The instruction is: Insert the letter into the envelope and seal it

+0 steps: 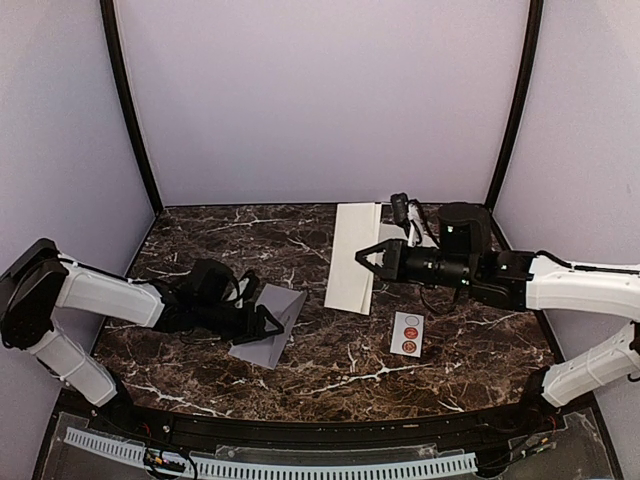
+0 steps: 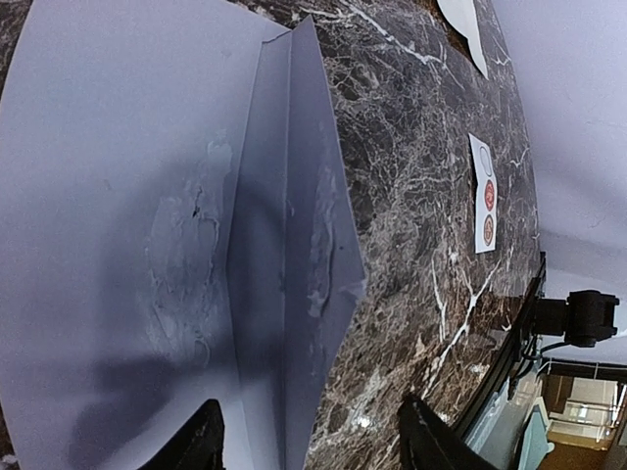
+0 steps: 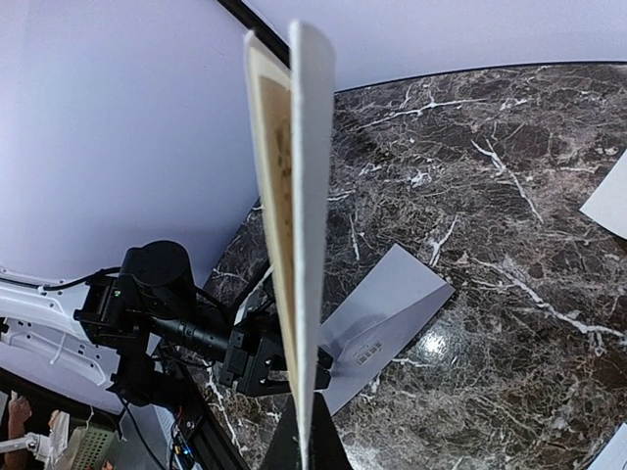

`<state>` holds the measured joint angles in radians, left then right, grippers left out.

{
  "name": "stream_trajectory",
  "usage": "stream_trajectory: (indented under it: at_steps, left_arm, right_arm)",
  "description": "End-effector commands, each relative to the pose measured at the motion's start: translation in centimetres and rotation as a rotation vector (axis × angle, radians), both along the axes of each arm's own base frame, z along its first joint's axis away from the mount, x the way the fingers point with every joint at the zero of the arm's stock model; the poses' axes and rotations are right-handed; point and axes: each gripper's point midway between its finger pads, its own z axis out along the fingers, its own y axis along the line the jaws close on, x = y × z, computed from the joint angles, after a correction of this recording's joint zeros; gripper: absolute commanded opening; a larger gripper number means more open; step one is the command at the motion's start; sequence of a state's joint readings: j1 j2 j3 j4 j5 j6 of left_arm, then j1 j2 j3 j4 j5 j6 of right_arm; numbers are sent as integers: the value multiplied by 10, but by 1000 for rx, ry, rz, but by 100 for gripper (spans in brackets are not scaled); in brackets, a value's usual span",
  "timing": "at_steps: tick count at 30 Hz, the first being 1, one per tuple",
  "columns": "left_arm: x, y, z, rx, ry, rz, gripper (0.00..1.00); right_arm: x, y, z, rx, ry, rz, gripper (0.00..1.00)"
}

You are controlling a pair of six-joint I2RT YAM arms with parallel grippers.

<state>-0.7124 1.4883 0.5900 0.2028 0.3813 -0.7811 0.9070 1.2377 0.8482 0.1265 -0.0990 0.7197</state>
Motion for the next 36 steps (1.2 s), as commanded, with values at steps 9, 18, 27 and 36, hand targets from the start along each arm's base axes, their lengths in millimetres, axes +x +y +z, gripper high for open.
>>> stream_trajectory:
  at_steps: [9,18,27,36]
  left_arm:
    - [6,-27,1,-6,-21,-55,33]
    - [16,-48,-1,8,4,-22,0]
    - [23,-104,7,-2,10,-7,0]
    - [24,-132,35,-76,-52,-53,40]
  right_arm:
    - [10,-16,6,29,-38,-56,0]
    - [11,-25,11,26,-62,-75,0]
    - [14,-30,11,1,-75,-91,0]
    - [19,-43,10,-31,-61,-161,0]
